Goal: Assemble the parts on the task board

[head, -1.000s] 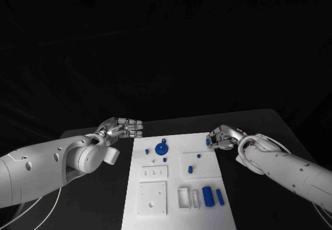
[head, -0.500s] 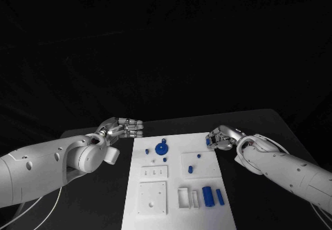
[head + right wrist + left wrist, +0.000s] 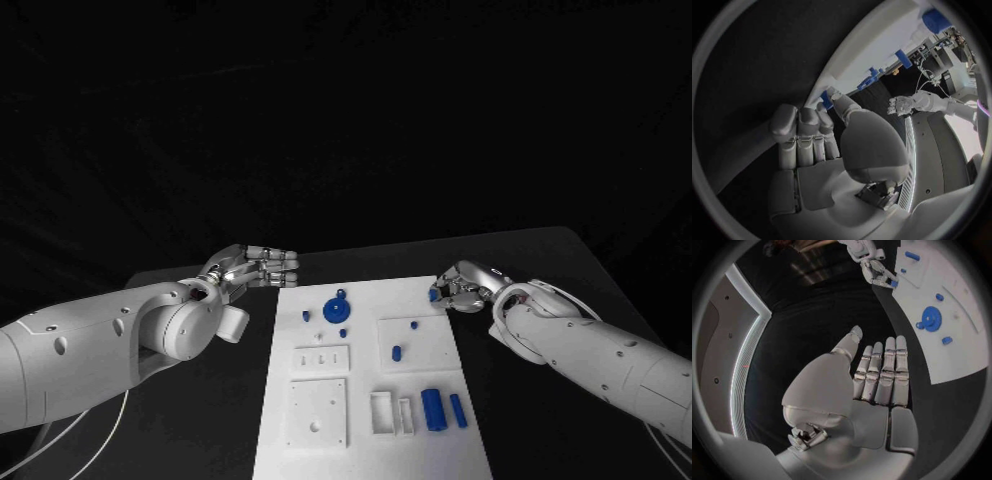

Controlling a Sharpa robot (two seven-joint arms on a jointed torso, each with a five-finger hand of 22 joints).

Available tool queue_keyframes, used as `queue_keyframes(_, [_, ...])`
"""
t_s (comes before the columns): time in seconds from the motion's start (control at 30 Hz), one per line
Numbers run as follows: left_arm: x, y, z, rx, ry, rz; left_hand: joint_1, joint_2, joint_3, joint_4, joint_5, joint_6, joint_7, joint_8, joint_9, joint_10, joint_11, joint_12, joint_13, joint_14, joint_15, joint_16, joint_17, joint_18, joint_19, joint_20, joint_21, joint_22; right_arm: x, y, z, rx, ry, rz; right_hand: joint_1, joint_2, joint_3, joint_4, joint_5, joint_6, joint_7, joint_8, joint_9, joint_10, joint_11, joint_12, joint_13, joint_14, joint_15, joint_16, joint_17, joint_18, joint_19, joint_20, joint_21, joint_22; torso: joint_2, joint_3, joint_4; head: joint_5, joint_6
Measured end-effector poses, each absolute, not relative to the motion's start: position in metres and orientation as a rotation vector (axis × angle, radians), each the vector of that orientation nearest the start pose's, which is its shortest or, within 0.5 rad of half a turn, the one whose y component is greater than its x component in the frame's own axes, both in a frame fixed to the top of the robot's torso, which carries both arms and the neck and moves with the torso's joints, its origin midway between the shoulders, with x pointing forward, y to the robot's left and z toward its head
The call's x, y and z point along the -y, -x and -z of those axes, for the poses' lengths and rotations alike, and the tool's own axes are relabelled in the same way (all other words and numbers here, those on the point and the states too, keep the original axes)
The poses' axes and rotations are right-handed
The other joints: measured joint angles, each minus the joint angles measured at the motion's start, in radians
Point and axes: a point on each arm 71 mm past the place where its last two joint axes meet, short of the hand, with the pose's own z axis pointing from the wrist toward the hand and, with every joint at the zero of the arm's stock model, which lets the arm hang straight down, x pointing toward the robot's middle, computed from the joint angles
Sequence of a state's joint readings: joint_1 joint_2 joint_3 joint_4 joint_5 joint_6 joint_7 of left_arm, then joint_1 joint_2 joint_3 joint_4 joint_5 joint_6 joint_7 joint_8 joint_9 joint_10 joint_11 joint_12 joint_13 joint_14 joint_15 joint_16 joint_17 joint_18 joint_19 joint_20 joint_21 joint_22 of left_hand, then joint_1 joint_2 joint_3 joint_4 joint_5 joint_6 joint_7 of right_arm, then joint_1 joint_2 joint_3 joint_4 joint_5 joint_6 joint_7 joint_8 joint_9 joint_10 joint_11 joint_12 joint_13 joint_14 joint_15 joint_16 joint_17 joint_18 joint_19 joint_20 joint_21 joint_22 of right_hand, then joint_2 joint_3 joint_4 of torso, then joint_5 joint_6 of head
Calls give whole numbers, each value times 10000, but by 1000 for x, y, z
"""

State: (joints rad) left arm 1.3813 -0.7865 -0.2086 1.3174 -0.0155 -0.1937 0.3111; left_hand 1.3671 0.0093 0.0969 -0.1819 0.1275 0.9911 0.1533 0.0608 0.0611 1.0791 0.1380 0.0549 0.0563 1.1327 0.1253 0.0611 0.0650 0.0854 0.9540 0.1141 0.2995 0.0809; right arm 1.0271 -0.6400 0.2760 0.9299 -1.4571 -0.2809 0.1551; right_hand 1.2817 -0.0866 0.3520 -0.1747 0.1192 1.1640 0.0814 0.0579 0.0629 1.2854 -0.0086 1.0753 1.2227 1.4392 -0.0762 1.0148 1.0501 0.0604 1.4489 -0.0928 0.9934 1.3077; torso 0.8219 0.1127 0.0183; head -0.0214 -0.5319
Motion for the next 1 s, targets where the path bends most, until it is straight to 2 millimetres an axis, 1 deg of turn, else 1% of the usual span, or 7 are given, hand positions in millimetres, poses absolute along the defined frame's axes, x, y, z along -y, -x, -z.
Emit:
queue_keyframes(0.43, [-241, -536, 161, -15291, 10141, 14102, 0, 0, 0, 0, 0, 0, 0, 0, 0, 0, 0, 0, 0, 0, 0, 0, 0, -1, 0, 0, 0, 0, 284, -568, 217, -15530, -898, -5523, -38, 37, 280, 62, -32, 181, -46, 9, 7, 36, -36, 39, 34, 43, -41, -1, 64, 1, 37, -37, 61, -1, -5, -4, 0, -35, -30])
queue_keyframes(0.57, [-241, -536, 161, -15307, 10137, 14104, -29, 29, 0, 0, 0, 0, 0, 0, 0, 0, 0, 0, 0, 37, 2, 0, 0, 0, 0, 0, 0, 0, 282, -567, 215, -15436, -898, -5561, -38, 36, 181, 103, 166, 213, -78, 7, 12, 71, -71, 39, 45, 43, -41, 35, 95, 1, 36, -36, 84, -2, -5, -7, 0, -42, -31])
queue_keyframes(0.7, [-241, -536, 161, -15339, 10130, 14072, -46, 46, 0, 0, 0, 72, -30, 0, 0, 119, -36, 0, 0, 383, -98, 24, 21, -2, 62, -61, 83, 11, 277, -566, 213, -15307, -888, -5677, -90, -17, 124, 105, 242, 242, -107, 7, 17, 72, -72, 78, 54, 43, -42, 35, 121, 1, 59, -59, 101, -2, -12, -7, -10, -35, -12])
queue_keyframes(0.8, [-241, -535, 161, -15409, 10098, 14035, -97, 93, 0, 0, 0, 179, -36, 0, 6, 396, -139, 0, 0, 1138, -386, 435, 128, -7, 460, -371, 441, 183, 270, -563, 209, -15197, -844, -5823, -90, -17, 68, 161, 242, 301, -95, 5, 17, 107, -107, 78, 65, 80, -77, 77, 157, 0, 72, -72, 174, -2, -20, -12, -20, -19, 12])
queue_keyframes(0.9, [-241, -533, 161, -15576, 10019, 13945, -313, 84, -91, 91, -67, 308, -164, 0, 16, 1123, -402, 0, 5, 2056, -798, 1199, 409, -3, 1042, -779, 1063, 520, 261, -560, 203, -15064, -768, -6053, -90, -17, -20, 194, 242, 324, -117, 3, 16, 140, -76, 132, 95, 80, -78, 187, 243, 0, 108, -108, 315, -2, -32, -18, -33, -1, 40])
queue_keyframes(0.97, [-240, -533, 161, -15686, 9960, 13883, -332, 66, -140, 140, -88, 371, -228, 0, 16, 1622, -603, 0, 13, 2540, -1050, 1858, 767, -204, 1334, -1068, 1566, 814, 256, -558, 200, -15012, -735, -6152, -90, -17, -58, 231, 242, 326, -117, 1, 16, 165, -101, 132, 96, 80, -78, 191, 287, 1, 108, -108, 385, -3, -41, -24, -38, 14, 54])
queue_keyframes(1.0, [-239, -533, 160, -15759, 9918, 13841, -358, 71, -170, 180, -138, 416, -272, 0, 16, 1965, -740, 3, 22, 2866, -1207, 2312, 1023, -237, 1536, -1234, 1882, 996, 253, -556, 199, -14985, -716, -6210, -90, -17, -59, 232, 242, 327, -119, 1, 16, 175, -110, 132, 96, 80, -78, 191, 297, 1, 108, -108, 389, -2, -53, -30, -45, 30, 61])
